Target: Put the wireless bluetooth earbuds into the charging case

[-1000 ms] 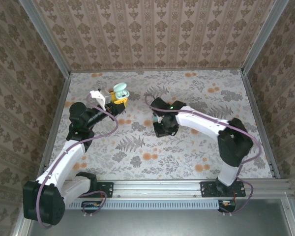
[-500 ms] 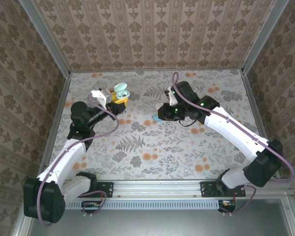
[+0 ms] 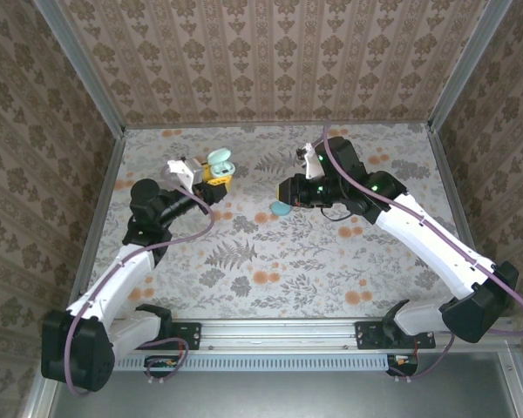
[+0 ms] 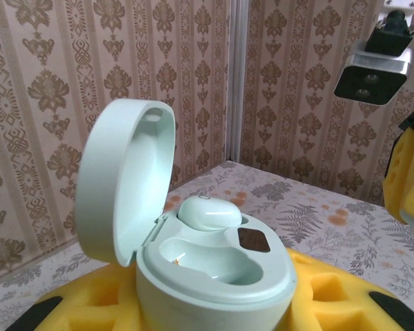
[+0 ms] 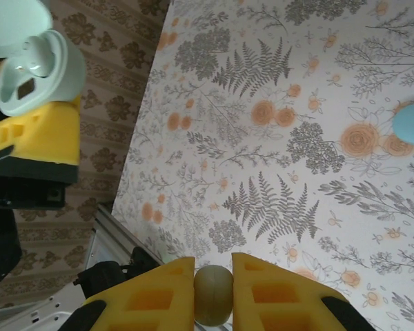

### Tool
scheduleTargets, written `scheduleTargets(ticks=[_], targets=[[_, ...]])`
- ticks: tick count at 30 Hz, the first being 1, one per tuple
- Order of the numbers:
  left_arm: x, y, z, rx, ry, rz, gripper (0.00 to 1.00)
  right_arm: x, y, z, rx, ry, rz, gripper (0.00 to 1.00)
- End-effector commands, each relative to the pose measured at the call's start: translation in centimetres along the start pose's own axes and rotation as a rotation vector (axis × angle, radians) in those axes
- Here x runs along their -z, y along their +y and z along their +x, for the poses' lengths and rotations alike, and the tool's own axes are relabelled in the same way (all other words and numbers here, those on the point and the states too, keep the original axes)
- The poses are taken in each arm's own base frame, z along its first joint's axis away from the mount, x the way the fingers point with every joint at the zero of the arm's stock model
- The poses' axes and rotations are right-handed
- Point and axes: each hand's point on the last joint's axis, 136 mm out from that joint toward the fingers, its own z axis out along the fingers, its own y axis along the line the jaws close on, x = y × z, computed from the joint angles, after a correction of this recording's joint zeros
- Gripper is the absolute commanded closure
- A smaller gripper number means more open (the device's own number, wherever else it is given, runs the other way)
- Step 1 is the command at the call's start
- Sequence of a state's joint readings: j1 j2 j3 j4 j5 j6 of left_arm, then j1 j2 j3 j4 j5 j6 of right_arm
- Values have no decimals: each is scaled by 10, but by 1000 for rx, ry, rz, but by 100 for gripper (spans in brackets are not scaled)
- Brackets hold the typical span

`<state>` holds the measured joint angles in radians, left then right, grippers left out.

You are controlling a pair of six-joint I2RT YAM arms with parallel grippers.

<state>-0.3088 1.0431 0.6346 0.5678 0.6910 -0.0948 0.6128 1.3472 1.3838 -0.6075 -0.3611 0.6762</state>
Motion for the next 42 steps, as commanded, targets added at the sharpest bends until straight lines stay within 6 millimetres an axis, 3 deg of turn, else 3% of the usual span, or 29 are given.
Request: scheduleTargets(ticks=[1, 27, 42], targets=[[-2, -3, -2, -35, -15, 8, 74, 16, 27, -14, 12, -46, -92, 82], [-14, -13, 9, -53, -7, 48, 74, 24, 65, -33, 3, -91, -252, 82], [-16, -33, -5, -104, -85, 159, 75, 23, 97, -45, 10, -112, -395, 82]])
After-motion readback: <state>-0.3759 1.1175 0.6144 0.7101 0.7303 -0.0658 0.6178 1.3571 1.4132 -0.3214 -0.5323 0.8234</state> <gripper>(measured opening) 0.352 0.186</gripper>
